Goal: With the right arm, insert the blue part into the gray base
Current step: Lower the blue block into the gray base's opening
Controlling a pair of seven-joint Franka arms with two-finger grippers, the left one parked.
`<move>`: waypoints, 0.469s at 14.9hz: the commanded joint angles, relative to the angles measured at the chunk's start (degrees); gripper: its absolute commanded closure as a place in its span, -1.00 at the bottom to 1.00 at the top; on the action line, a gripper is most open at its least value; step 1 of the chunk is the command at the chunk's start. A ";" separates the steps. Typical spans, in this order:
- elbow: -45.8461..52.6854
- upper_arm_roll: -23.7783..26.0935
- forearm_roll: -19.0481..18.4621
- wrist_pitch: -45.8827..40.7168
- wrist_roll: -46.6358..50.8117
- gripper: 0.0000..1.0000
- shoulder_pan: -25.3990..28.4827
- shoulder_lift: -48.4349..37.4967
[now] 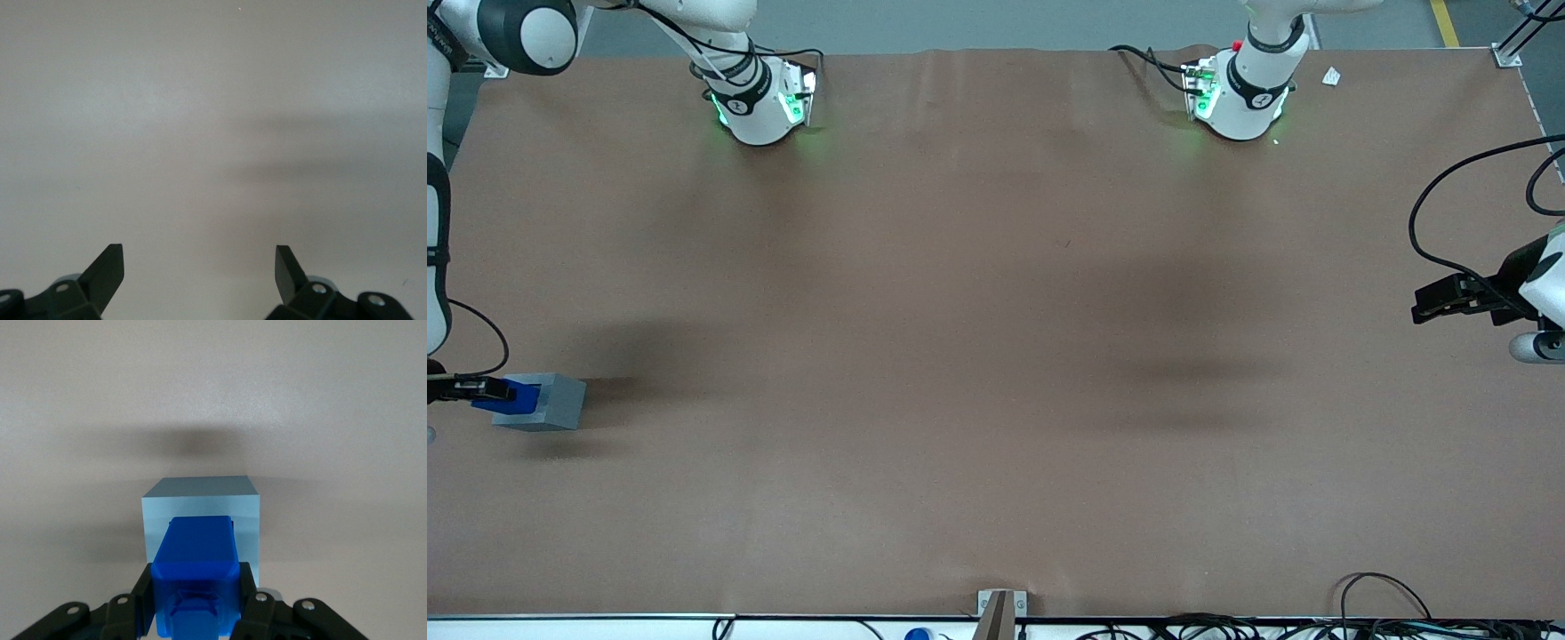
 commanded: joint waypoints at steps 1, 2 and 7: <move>0.98 0.68 -0.36 -0.62 -0.40 0.96 -0.81 1.10; 0.89 0.68 -0.36 -0.62 -0.40 0.96 -0.90 1.10; 0.54 0.68 -0.36 -0.88 -0.40 0.96 -0.90 1.10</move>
